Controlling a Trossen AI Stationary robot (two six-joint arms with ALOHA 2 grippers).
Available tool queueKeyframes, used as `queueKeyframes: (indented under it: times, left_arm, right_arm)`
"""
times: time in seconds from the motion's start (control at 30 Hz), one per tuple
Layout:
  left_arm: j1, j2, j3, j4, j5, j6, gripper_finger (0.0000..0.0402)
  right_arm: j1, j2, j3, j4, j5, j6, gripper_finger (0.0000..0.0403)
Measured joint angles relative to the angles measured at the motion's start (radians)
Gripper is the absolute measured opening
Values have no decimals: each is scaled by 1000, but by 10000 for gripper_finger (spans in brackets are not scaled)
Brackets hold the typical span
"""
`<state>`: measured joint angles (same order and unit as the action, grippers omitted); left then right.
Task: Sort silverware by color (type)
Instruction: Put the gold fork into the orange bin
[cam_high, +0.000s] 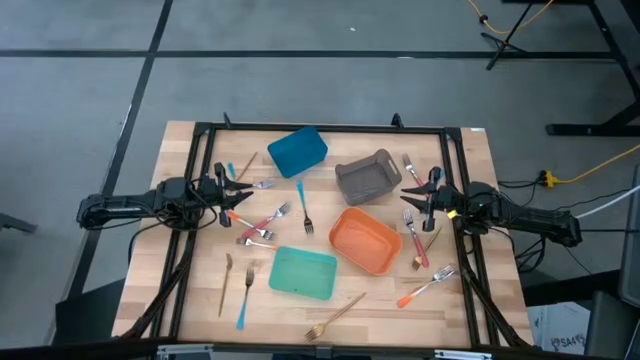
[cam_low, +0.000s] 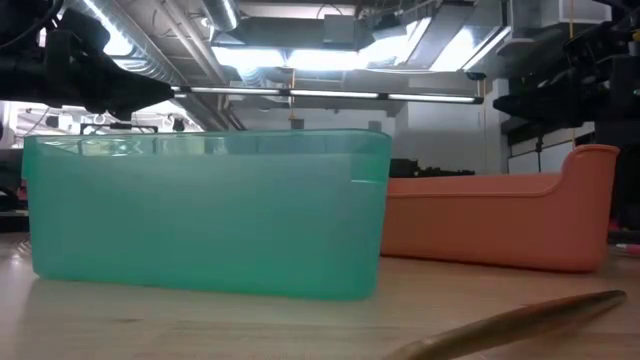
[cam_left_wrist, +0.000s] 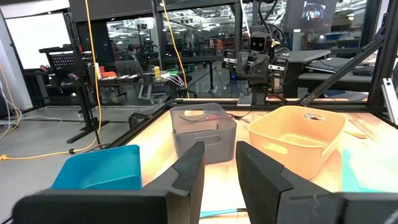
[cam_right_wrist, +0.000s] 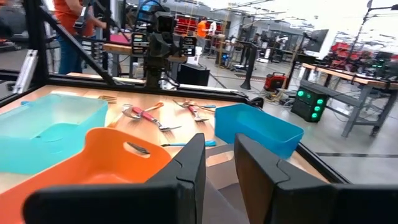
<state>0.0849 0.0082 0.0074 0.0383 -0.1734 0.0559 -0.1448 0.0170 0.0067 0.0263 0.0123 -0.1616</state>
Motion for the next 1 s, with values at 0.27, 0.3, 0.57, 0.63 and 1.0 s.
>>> queueKeyframes:
  times: [0.27, 0.3, 0.57, 0.63, 1.0]
  left_arm:
    - [0, 0, 0, 0, 0, 0, 85]
    - [0, 0, 0, 0, 0, 0, 85]
    - [0, 0, 0, 0, 0, 0, 85]
    - [0, 0, 0, 0, 0, 0, 85]
    - [0, 0, 0, 0, 0, 0, 85]
  right_arm:
    - [0, 0, 0, 21, 2, 97, 76]
    - [0, 0, 0, 22, 2, 131, 76]
    - [0, 0, 0, 24, 24, 294, 76]
    - [0, 0, 0, 24, 42, 302, 76]
    - [0, 0, 0, 25, 119, 492, 137]
